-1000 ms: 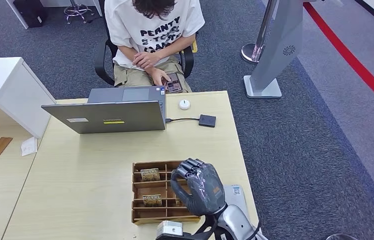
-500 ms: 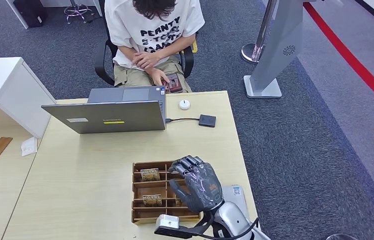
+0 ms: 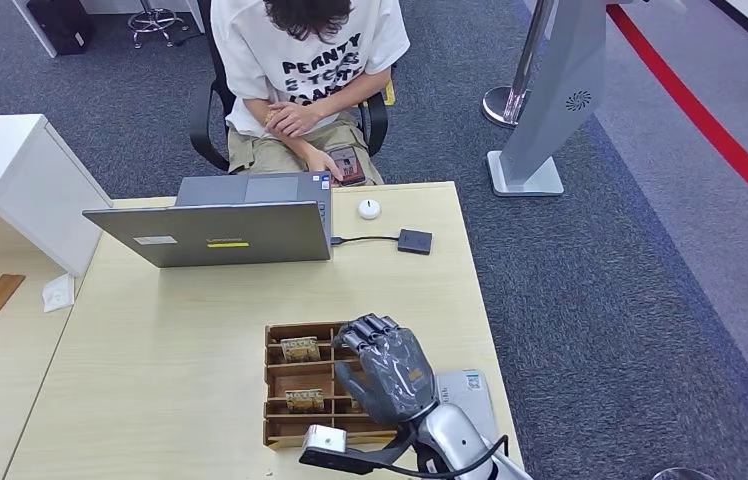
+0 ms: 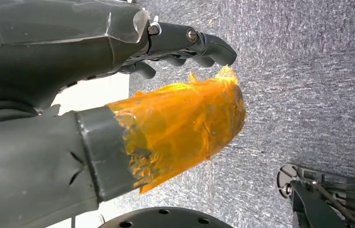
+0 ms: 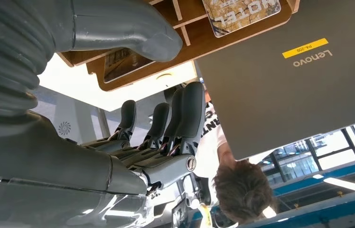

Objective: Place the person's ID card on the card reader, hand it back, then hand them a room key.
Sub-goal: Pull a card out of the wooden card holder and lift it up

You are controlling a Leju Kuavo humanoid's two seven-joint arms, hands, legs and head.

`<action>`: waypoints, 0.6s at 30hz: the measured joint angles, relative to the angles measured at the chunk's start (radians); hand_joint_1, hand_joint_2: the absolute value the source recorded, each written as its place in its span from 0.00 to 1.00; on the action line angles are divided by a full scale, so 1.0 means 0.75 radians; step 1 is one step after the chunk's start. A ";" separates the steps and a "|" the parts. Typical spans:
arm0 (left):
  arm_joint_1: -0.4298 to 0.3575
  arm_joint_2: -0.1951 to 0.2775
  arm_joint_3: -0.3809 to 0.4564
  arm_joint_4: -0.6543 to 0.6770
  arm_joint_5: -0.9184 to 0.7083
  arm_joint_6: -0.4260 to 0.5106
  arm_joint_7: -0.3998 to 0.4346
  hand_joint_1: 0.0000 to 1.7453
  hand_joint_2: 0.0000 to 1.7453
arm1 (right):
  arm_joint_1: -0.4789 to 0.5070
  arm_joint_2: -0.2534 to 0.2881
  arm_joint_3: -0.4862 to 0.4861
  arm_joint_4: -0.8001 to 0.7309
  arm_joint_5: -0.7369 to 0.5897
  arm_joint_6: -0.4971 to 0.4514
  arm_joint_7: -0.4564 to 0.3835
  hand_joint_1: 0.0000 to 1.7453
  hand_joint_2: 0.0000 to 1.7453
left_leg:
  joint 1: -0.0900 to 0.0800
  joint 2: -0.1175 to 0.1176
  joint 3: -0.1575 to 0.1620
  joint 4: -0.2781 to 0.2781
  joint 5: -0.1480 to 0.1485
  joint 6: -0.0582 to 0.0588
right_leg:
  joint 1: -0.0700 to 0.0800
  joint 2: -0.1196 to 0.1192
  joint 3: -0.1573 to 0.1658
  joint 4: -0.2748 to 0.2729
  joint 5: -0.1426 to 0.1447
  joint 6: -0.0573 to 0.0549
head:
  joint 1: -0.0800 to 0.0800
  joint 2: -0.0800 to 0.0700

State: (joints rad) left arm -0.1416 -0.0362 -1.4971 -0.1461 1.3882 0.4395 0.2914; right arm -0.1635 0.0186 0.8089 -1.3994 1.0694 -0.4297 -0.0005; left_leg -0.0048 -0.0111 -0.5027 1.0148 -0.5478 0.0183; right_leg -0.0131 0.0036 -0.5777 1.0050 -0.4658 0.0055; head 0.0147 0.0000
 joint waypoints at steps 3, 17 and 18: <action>0.000 0.000 0.000 0.000 -0.001 0.000 0.000 0.00 0.00 | 0.000 0.008 0.000 0.012 0.002 0.002 0.004 0.52 1.00 | 0.000 0.000 0.000 0.000 0.000 0.000 | 0.000 0.000 0.000 0.000 0.000 0.000 | 0.000 0.000; 0.000 0.000 -0.009 0.000 -0.004 -0.002 0.001 0.00 0.00 | -0.012 0.016 -0.002 0.055 0.020 0.016 0.011 0.64 1.00 | 0.000 0.000 0.000 0.000 0.000 0.000 | 0.000 0.000 0.000 0.000 0.000 0.000 | 0.000 0.000; 0.000 0.000 -0.009 0.000 -0.003 -0.002 0.001 0.00 0.00 | -0.014 0.016 -0.004 0.058 0.024 0.018 0.012 0.65 1.00 | 0.000 0.000 0.000 0.000 0.000 0.000 | 0.000 0.000 0.000 0.000 0.000 0.000 | 0.000 0.000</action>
State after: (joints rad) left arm -0.1417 -0.0362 -1.5037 -0.1461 1.3863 0.4379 0.2918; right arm -0.1737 0.0305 0.8060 -1.3560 1.0872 -0.4165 0.0086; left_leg -0.0049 -0.0110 -0.5027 1.0148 -0.5477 0.0183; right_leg -0.0132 0.0036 -0.5776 1.0050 -0.4658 0.0055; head 0.0149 0.0000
